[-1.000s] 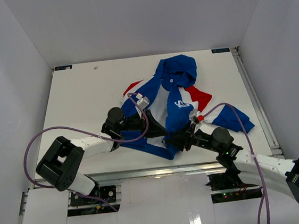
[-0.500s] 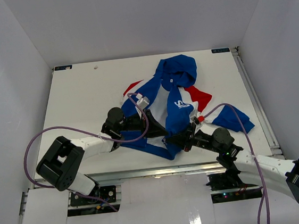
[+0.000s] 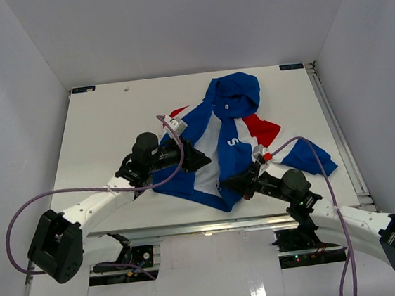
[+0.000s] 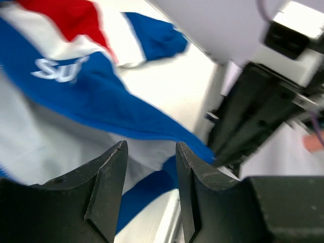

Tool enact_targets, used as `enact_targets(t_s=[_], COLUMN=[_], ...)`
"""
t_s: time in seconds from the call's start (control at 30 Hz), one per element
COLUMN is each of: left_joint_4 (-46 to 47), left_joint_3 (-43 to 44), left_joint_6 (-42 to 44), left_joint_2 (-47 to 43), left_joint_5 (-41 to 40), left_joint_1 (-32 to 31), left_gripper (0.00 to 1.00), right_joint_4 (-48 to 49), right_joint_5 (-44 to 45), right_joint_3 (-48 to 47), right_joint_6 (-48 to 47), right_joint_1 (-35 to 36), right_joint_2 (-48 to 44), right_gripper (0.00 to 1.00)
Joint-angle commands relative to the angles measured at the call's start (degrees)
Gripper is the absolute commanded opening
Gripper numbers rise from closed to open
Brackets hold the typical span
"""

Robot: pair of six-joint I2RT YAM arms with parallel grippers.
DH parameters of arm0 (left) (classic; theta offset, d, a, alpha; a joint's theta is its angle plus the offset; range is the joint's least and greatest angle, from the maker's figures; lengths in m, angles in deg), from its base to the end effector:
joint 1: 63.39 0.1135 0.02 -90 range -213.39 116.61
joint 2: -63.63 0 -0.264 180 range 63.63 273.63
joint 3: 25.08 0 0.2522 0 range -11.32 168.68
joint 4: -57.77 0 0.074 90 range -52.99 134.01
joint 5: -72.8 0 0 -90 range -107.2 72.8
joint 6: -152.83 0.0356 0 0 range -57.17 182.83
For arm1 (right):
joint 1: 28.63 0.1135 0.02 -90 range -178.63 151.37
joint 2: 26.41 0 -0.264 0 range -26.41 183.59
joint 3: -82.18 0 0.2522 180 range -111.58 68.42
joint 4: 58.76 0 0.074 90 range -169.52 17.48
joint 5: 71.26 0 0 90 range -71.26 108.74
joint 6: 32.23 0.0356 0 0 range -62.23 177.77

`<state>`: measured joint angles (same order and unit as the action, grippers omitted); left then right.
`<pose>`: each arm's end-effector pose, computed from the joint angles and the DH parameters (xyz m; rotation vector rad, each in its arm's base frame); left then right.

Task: Zip up the jacket

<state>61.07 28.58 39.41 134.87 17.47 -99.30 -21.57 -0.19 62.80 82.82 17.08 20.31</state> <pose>0.2113 -0.1780 0.2618 0.6696 1.8513 -1.2549 0.1098 0.1291 0.2083 -0.5616 1.4229 1.2366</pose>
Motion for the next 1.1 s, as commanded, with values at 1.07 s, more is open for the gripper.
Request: enact_targets(t_s=[1.07], left_joint_4=[-36.4], left_joint_3=[6.2], left_joint_6=[1.0], left_joint_2=[12.5], left_joint_5=[-38.4], left_joint_1=[-8.5], left_gripper=[0.55], right_joint_4=[0.2], right_joint_5=[3.8], right_joint_3=[3.0], right_joint_6=[-0.8], right_joint_1=[-0.4], right_joint_2=[-6.5], right_gripper=[0.08])
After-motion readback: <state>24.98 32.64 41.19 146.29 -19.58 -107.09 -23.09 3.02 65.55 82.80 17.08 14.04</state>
